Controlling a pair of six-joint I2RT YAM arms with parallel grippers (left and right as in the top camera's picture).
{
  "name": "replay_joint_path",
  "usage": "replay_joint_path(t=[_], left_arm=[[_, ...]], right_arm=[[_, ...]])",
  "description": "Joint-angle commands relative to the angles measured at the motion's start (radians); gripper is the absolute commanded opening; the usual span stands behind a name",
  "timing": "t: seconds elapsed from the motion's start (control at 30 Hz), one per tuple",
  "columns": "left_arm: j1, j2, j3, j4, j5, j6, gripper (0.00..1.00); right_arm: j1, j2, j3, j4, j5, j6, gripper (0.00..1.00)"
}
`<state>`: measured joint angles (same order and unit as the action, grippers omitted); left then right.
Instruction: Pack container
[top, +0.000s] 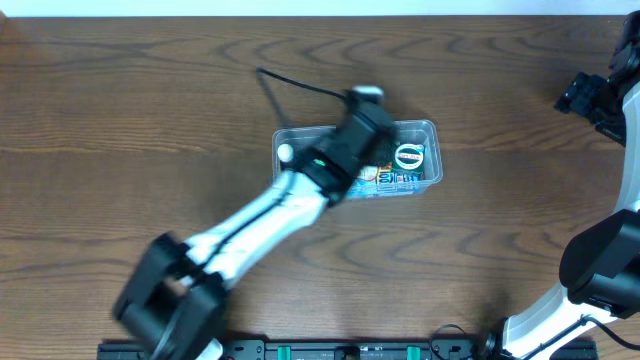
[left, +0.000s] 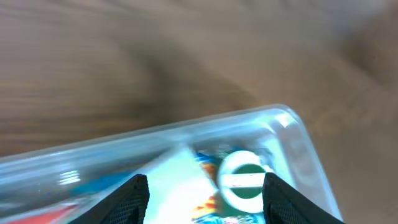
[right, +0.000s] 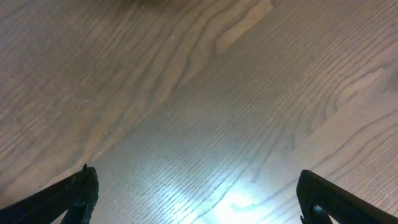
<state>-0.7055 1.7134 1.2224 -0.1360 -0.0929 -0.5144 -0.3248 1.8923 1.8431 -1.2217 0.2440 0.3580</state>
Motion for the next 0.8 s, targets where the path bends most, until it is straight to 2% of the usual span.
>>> replay_joint_path(t=[0.0,0.17,0.37,0.4,0.43,0.6,0.77], left_arm=[[0.103,-0.129,0.02,-0.068,-0.032,0.024,0.61],[0.292,-0.247,0.02,-0.201,-0.032,0.026,0.78],[0.53,-0.296,0.02,-0.297,-0.032,0.035,0.88],[0.552,-0.296,0.02,-0.306,-0.031,0.035,0.91],[0.579,-0.296,0.02,-0.32,-0.031,0.035,0.99],[0.654,-0.296,0.019,-0.358,-0.032,0.035,0.98],[0.665,-0.296,0.019,-0.357,-0.031,0.035,0.98]], right_arm=[[-0.003,-0.001,0.009,-0.002,0.014,-0.008,0.99],[-0.003,-0.001,0.009,-0.002,0.014,-0.008,0.99],[-0.003,-0.001,0.009,-0.001,0.014,-0.008,1.0],[-0.003,-0.001,0.009,-0.002,0.014,-0.008,0.99],[-0.003,-0.001,0.009,-0.001,0.014,-0.008,0.99],[-0.003,-0.001,0.009,-0.002,0.014,-0.008,0.99],[-0.003,-0.001,0.009,-0.002,0.013,-0.008,0.99]])
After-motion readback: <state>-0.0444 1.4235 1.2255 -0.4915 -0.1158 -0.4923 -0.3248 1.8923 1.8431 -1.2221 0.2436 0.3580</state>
